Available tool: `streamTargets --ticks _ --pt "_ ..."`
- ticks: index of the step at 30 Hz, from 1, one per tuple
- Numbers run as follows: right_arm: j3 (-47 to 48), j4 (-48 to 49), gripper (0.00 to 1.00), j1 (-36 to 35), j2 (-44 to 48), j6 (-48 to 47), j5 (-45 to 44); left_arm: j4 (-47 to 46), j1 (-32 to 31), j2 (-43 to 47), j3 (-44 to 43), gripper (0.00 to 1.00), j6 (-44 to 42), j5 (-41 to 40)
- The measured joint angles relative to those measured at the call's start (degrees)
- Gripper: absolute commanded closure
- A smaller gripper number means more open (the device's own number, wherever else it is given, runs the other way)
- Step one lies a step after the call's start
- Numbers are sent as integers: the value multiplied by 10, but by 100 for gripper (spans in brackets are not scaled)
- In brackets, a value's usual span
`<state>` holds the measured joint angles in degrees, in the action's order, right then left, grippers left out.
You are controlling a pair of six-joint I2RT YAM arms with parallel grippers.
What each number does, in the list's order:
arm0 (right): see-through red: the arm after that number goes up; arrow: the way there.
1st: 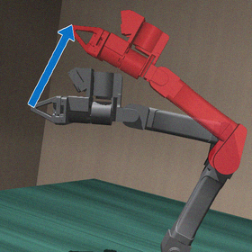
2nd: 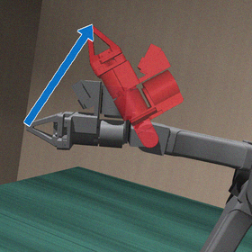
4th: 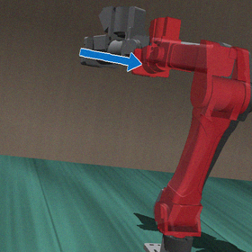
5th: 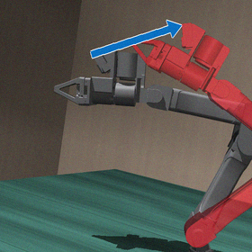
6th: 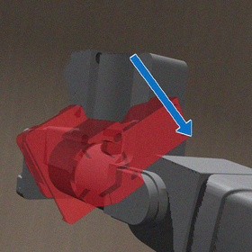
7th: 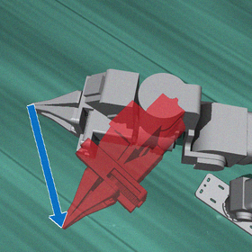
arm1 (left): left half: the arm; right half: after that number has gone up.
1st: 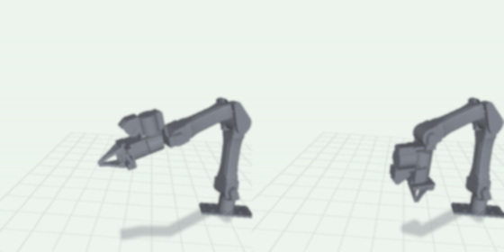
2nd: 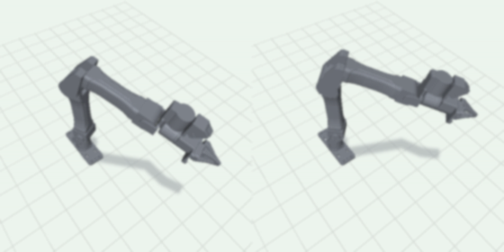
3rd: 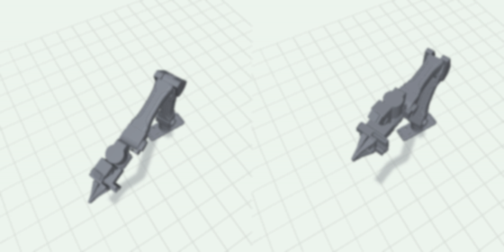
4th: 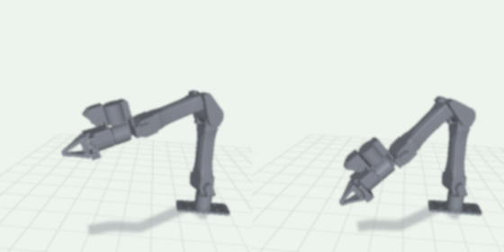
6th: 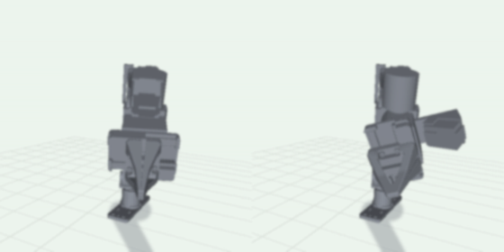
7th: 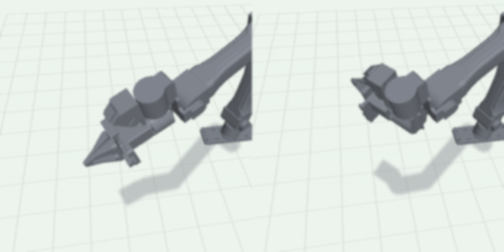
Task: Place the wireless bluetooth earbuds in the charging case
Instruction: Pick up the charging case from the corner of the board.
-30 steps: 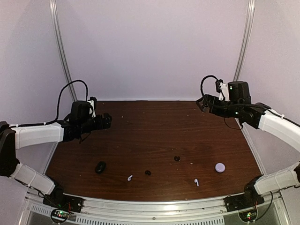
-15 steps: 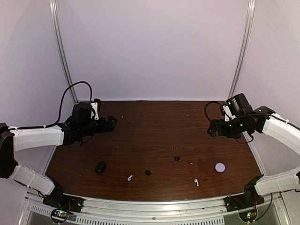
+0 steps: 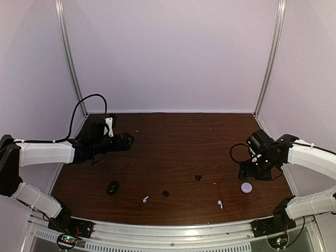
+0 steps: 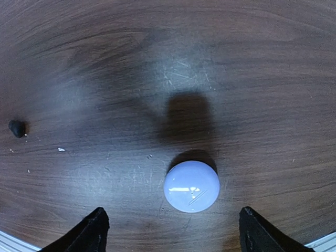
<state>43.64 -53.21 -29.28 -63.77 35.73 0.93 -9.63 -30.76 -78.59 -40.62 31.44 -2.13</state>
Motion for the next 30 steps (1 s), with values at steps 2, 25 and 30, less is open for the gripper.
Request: streamTargets --ticks 2,25,30 --pt "-10 7 19 0 -2 13 -1 -2 0 -5 0 2 0 1" --pt "-110 117 32 0 -33 100 -8 -2 0 -8 0 2 -1 -9" --pt "-122 144 38 0 -54 106 -7 -2 0 -8 0 2 -1 -13"
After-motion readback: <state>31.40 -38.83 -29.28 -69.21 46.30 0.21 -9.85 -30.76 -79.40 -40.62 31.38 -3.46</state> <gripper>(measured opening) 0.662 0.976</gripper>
